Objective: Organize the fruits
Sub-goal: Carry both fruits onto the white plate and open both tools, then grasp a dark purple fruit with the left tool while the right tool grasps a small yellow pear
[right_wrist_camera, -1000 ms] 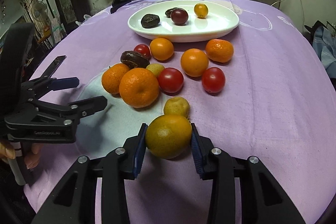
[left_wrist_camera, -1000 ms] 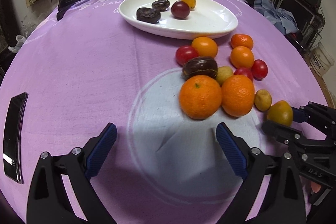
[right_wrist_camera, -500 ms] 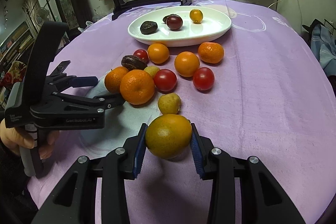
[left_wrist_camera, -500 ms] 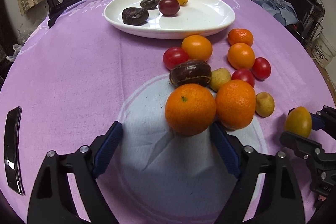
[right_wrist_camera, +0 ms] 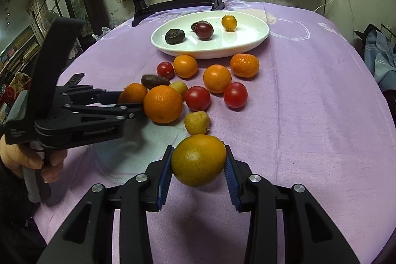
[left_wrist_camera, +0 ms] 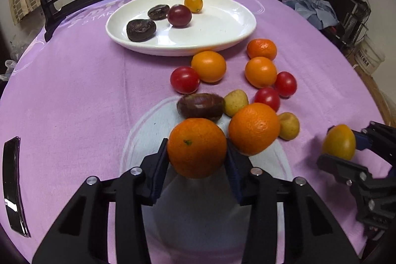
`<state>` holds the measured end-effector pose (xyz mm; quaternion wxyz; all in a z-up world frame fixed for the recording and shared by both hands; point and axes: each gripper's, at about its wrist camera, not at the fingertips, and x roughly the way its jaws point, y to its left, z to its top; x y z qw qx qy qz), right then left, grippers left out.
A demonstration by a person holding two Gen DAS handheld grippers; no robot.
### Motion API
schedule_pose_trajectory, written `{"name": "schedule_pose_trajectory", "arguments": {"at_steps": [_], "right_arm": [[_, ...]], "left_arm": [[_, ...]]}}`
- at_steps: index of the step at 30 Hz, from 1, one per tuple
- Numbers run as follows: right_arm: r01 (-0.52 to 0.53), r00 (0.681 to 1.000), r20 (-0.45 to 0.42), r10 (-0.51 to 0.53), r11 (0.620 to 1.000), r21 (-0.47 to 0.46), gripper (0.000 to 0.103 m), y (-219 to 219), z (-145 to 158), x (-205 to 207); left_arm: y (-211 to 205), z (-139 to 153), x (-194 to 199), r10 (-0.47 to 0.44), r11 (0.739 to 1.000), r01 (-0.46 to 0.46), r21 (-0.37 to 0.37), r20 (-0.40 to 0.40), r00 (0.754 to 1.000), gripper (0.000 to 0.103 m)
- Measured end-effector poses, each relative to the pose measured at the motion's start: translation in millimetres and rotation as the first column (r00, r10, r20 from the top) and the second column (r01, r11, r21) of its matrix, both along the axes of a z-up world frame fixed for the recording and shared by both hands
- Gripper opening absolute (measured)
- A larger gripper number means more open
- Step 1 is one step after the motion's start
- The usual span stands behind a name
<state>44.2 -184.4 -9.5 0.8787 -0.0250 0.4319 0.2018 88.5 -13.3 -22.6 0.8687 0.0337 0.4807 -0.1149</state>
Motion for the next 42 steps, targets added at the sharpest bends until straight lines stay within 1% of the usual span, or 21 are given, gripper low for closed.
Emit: {"name": "schedule_pose_trajectory", "arguments": {"at_steps": [4, 7, 11, 14, 17, 20, 23, 27, 30, 31, 32, 33, 34, 35, 37, 39, 40, 42], "right_arm": [[0.003, 0.999, 0.049, -0.002, 1.0, -0.019, 0.04, 0, 18, 6], [-0.004, 0.995, 0.097, 0.007, 1.0, -0.026, 0.04, 3, 35, 13], [-0.013, 0.987, 0.16, 0.019, 0.999, -0.037, 0.04, 9, 57, 25], [-0.03, 0.98, 0.197, 0.034, 0.999, -0.026, 0.04, 16, 69, 44], [-0.039, 0.979, 0.2, 0.041, 0.999, -0.014, 0.04, 23, 72, 66], [-0.022, 0.981, 0.191, 0.026, 1.0, -0.019, 0.04, 29, 67, 101], [-0.011, 0.988, 0.151, 0.015, 1.0, -0.029, 0.04, 33, 56, 135], [0.016, 0.996, 0.089, -0.011, 0.998, -0.055, 0.04, 37, 36, 174], [0.031, 0.998, 0.063, -0.027, 0.998, -0.063, 0.041, 39, 23, 192], [0.037, 0.997, 0.064, -0.034, 0.998, -0.05, 0.044, 37, 22, 194], [0.045, 0.997, 0.063, -0.043, 0.998, -0.034, 0.048, 35, 22, 196], [0.05, 0.997, 0.066, -0.048, 0.998, -0.027, 0.054, 34, 22, 196], [0.051, 0.996, 0.072, -0.05, 0.998, -0.02, 0.054, 33, 23, 195], [0.049, 0.996, 0.077, -0.048, 0.999, -0.018, 0.055, 31, 24, 193], [0.048, 0.996, 0.079, -0.046, 0.999, -0.018, 0.055, 29, 26, 189], [0.049, 0.996, 0.076, -0.048, 0.999, -0.011, 0.057, 26, 26, 183], [0.053, 0.996, 0.076, -0.052, 0.999, -0.005, 0.058, 24, 27, 178], [0.058, 0.996, 0.075, -0.058, 0.998, 0.005, 0.06, 20, 28, 169]], "left_arm": [[9, 29, -11, -0.01, 1.0, 0.011, -0.021, 0.058, 0.998, 0.042], [15, 51, -9, -0.01, 0.999, 0.014, -0.04, 0.099, 0.995, 0.042], [20, 73, 5, 0.014, 0.999, -0.007, -0.046, 0.14, 0.99, 0.042], [18, 81, 24, 0.025, 0.998, -0.017, -0.055, 0.153, 0.988, 0.042], [17, 81, 47, 0.038, 0.998, -0.03, -0.052, 0.159, 0.987, 0.042], [18, 72, 73, 0.086, 0.996, -0.081, -0.037, 0.151, 0.985, 0.042], [22, 61, 100, 0.112, 0.992, -0.106, -0.063, 0.11, 0.988, 0.042], [18, 44, 129, 0.119, 0.992, -0.115, -0.057, 0.076, 0.99, 0.042], [19, 31, 147, 0.125, 0.99, -0.122, -0.072, 0.04, 0.991, 0.043], [19, 28, 151, 0.131, 0.989, -0.129, -0.071, 0.032, 0.991, 0.045], [20, 27, 155, 0.144, 0.987, -0.141, -0.073, 0.027, 0.989, 0.055], [22, 27, 157, 0.16, 0.984, -0.157, -0.084, 0.032, 0.987, 0.063], [24, 30, 157, 0.176, 0.98, -0.172, -0.096, 0.04, 0.983, 0.074], [27, 33, 155, 0.196, 0.976, -0.189, -0.113, 0.057, 0.979, 0.075], [30, 39, 151, 0.204, 0.972, -0.194, -0.133, 0.072, 0.976, 0.076], [32, 44, 145, 0.199, 0.973, -0.186, -0.138, 0.085, 0.976, 0.08], [33, 47, 141, 0.198, 0.973, -0.185, -0.139, 0.091, 0.976, 0.085], [34, 50, 130, 0.191, 0.973, -0.176, -0.149, 0.096, 0.977, 0.088]]}}
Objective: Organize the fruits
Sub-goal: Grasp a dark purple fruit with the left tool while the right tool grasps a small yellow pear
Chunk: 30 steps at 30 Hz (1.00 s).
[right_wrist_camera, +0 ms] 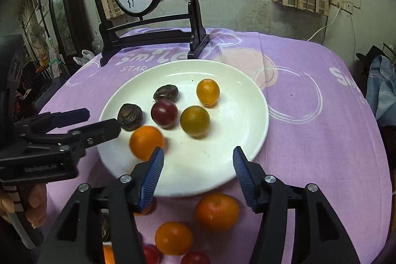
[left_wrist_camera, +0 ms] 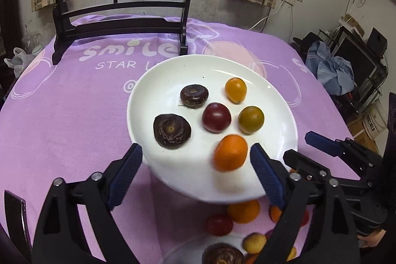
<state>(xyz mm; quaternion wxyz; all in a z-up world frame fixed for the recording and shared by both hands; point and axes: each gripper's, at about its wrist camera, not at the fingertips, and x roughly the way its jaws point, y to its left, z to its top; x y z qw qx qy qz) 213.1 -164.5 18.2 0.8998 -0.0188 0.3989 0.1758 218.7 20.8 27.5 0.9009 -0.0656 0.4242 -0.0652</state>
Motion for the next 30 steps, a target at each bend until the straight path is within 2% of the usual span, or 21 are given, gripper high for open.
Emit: {"name": "schedule_pose_trajectory", "arguments": {"at_steps": [5, 7, 12, 16, 19, 24, 26, 30], "right_arm": [[0.019, 1.0, 0.018, -0.019, 1.0, 0.007, 0.06, -13, 4, -31], [0.027, 0.999, 0.022, -0.028, 1.0, 0.008, 0.065, -18, 3, -43], [0.013, 1.0, 0.003, -0.013, 1.0, -0.002, 0.066, -29, -6, -80], [-0.002, 0.999, -0.045, -0.001, 0.998, -0.066, 0.066, -31, -22, -108], [-0.053, 0.997, -0.061, 0.048, 0.994, -0.095, 0.066, -23, -31, -126], [-0.09, 0.992, -0.101, 0.076, 0.986, -0.141, 0.065, -5, -44, -132], [-0.105, 0.99, -0.112, 0.089, 0.984, -0.146, 0.058, 1, -48, -132], [-0.119, 0.988, -0.122, 0.098, 0.977, -0.175, 0.054, 13, -51, -128]], "left_arm": [[0, 2, -26, -0.011, 1.0, 0.011, 0.008, -0.004, 1.0, 0.089], [1, 3, -36, -0.004, 1.0, 0.004, 0.019, -0.006, 1.0, 0.089], [12, -5, -64, 0.037, 0.999, -0.037, -0.01, -0.005, 0.999, 0.09], [14, -19, -83, 0.058, 0.998, -0.058, 0.04, -0.006, 0.998, 0.09], [19, -25, -89, 0.053, 0.998, -0.053, 0.027, -0.005, 0.999, 0.09], [30, -29, -88, 0.057, 0.998, -0.057, -0.015, -0.011, 0.998, 0.09], [35, -28, -89, 0.058, 0.998, -0.058, -0.036, -0.012, 0.998, 0.09], [40, -26, -87, 0.084, 0.996, -0.084, -0.016, 0.001, 0.996, 0.09]]}}
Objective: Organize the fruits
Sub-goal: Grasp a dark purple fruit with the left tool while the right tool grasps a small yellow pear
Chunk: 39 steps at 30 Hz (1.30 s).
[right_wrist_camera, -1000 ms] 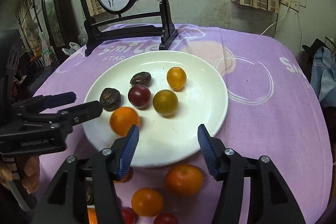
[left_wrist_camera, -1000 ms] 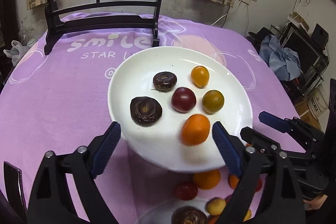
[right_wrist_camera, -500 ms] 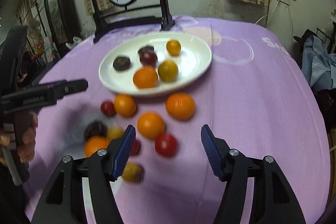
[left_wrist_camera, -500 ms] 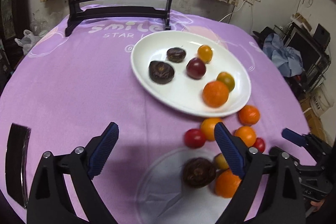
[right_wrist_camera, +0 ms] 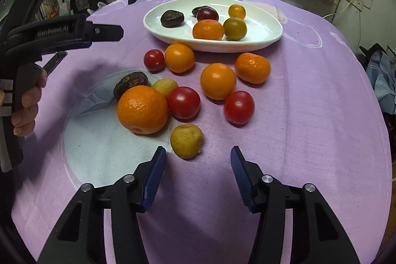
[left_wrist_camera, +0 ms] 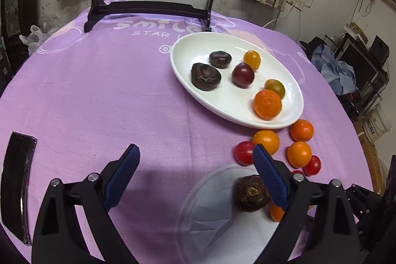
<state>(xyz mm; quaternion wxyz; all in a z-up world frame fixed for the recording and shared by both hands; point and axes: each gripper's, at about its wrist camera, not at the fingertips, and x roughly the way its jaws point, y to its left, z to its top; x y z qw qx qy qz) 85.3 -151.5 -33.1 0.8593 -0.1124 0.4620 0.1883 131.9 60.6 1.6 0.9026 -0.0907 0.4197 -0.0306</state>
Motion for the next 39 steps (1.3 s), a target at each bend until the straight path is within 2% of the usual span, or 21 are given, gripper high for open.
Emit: {"name": "schedule_pose_trajectory", "arguments": {"at_steps": [2, 4, 6, 11, 16, 19, 23, 27, 39], "right_arm": [[-0.009, 1.0, 0.005, 0.009, 1.0, -0.007, 0.048, 7, 1, 4], [-0.007, 1.0, 0.009, 0.007, 1.0, -0.013, 0.034, 11, 1, 9], [-0.007, 1.0, 0.019, 0.007, 1.0, -0.006, 0.028, 12, 2, 13], [0.01, 1.0, 0.02, -0.011, 0.997, 0.073, 0.027, -1, 4, 16], [0.028, 1.0, -0.007, -0.028, 0.989, 0.146, 0.027, -18, 4, 20], [0.019, 1.0, -0.002, -0.019, 0.99, 0.139, 0.027, -17, 5, 19], [0.003, 1.0, 0.024, -0.006, 0.989, 0.147, 0.027, -15, 11, 14], [0.045, 0.998, 0.025, -0.049, 0.987, 0.154, 0.028, -23, 12, 17], [0.051, 0.998, 0.034, -0.057, 0.987, 0.151, 0.028, -23, 12, 16]], "left_arm": [[0, -2, 1, 0.0, 1.0, 0.0, -0.001, -0.006, 1.0, 0.09], [-3, -4, 2, -0.011, 1.0, 0.011, 0.002, -0.018, 1.0, 0.09], [-7, -6, 2, -0.03, 0.999, 0.03, 0.013, -0.026, 0.999, 0.09], [-9, -3, -2, -0.039, 0.999, 0.039, 0.024, -0.016, 0.999, 0.093], [-16, -12, -5, -0.082, 0.996, 0.083, 0.012, -0.069, 0.994, 0.094], [-23, -19, -12, -0.129, 0.991, 0.131, 0.013, -0.086, 0.988, 0.094], [-36, -22, -19, -0.18, 0.975, 0.188, 0.12, -0.078, 0.981, 0.094], [-44, -24, -24, -0.215, 0.954, 0.227, 0.196, -0.084, 0.973, 0.095], [-59, -33, -28, -0.318, 0.918, 0.339, 0.205, -0.127, 0.94, 0.093]]}}
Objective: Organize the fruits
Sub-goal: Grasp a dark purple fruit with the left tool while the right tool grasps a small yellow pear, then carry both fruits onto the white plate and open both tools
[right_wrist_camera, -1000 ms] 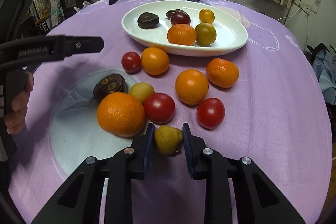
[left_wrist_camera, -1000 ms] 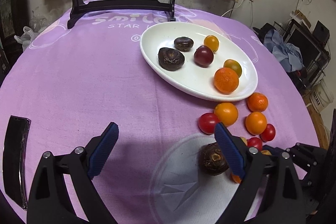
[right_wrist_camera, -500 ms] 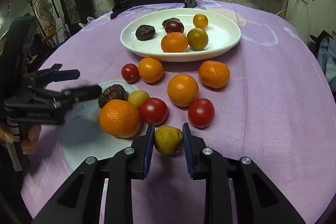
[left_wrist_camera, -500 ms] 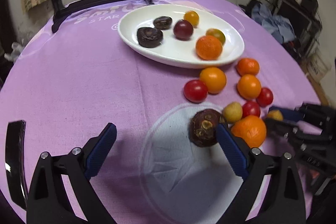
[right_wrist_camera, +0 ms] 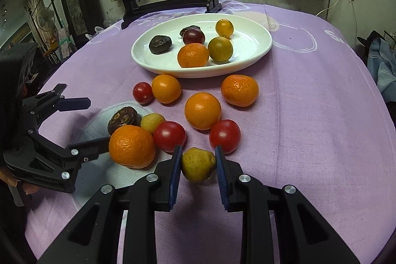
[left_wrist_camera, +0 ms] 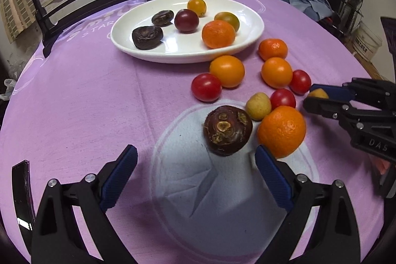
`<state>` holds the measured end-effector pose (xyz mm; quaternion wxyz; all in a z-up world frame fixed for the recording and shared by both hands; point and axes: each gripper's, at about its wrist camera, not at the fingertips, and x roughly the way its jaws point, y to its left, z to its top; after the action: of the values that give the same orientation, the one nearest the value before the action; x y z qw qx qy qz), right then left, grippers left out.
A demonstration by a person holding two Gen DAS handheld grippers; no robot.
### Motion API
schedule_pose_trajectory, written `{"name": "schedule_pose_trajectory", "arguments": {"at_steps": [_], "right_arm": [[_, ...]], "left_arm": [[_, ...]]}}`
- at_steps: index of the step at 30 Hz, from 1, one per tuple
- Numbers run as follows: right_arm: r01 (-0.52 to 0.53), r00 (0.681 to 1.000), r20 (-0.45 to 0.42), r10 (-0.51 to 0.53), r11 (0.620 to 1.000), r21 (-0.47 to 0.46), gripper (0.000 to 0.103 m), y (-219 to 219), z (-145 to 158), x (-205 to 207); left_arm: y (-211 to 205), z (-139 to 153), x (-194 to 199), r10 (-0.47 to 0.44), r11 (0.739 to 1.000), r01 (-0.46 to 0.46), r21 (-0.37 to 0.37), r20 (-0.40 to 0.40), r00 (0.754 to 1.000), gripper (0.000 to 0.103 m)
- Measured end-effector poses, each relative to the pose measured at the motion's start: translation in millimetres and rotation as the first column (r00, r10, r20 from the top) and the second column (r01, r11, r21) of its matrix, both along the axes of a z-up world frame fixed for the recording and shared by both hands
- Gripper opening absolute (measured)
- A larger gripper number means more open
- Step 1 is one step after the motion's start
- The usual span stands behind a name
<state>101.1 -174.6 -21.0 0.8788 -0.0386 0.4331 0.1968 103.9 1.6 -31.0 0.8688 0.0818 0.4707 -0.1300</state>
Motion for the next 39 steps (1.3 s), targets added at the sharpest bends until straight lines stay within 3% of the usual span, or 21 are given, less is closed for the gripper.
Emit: {"name": "schedule_pose_trajectory", "arguments": {"at_steps": [2, 6, 10, 12, 14, 20, 28, 30, 35, 39], "right_arm": [[-0.006, 1.0, 0.004, 0.006, 1.0, -0.003, 0.028, 1, 1, -1], [-0.014, 1.0, 0.012, 0.014, 1.0, -0.009, 0.028, 4, 2, -3], [-0.017, 1.0, 0.016, 0.017, 1.0, -0.014, 0.028, 6, 2, -4], [-0.018, 1.0, 0.02, 0.018, 1.0, -0.014, 0.028, 6, 3, -5], [-0.015, 1.0, 0.024, 0.015, 1.0, -0.013, 0.028, 6, 3, -5], [0.007, 1.0, 0.024, -0.008, 1.0, 0.03, 0.027, -2, 6, -4], [0.024, 0.993, 0.11, -0.038, 0.993, 0.119, 0.027, -9, 45, -11], [0.025, 0.985, 0.166, -0.044, 0.993, 0.117, 0.027, -8, 62, -8], [0.031, 0.968, 0.244, -0.063, 0.991, 0.132, 0.028, -1, 90, 22], [0.053, 0.974, 0.213, -0.08, 0.99, 0.129, 0.028, 9, 84, 61]], "left_arm": [[-2, -4, 1, -0.004, 1.0, 0.004, 0.004, -0.008, 1.0, 0.083], [-8, -10, 6, -0.003, 1.0, 0.003, 0.004, 0.003, 1.0, 0.079], [-14, -9, 12, -0.006, 1.0, 0.006, -0.026, 0.017, 1.0, 0.066], [-17, -8, 14, -0.009, 0.999, 0.01, -0.033, 0.029, 1.0, 0.058], [-21, -7, 11, -0.033, 0.998, 0.034, -0.046, 0.037, 0.999, 0.041], [-5, 3, 11, 0.004, 0.987, -0.003, -0.159, 0.003, 1.0, 0.041], [-1, 58, -4, 0.026, 0.983, -0.002, -0.185, 0.126, 0.992, 0.041], [-2, 70, 0, 0.031, 0.985, -0.004, -0.171, 0.155, 0.987, 0.041], [-1, 90, 32, 0.091, 0.978, -0.052, -0.204, 0.184, 0.979, 0.041], [-3, 83, 70, 0.154, 0.976, -0.122, -0.182, 0.17, 0.973, 0.041]]}}
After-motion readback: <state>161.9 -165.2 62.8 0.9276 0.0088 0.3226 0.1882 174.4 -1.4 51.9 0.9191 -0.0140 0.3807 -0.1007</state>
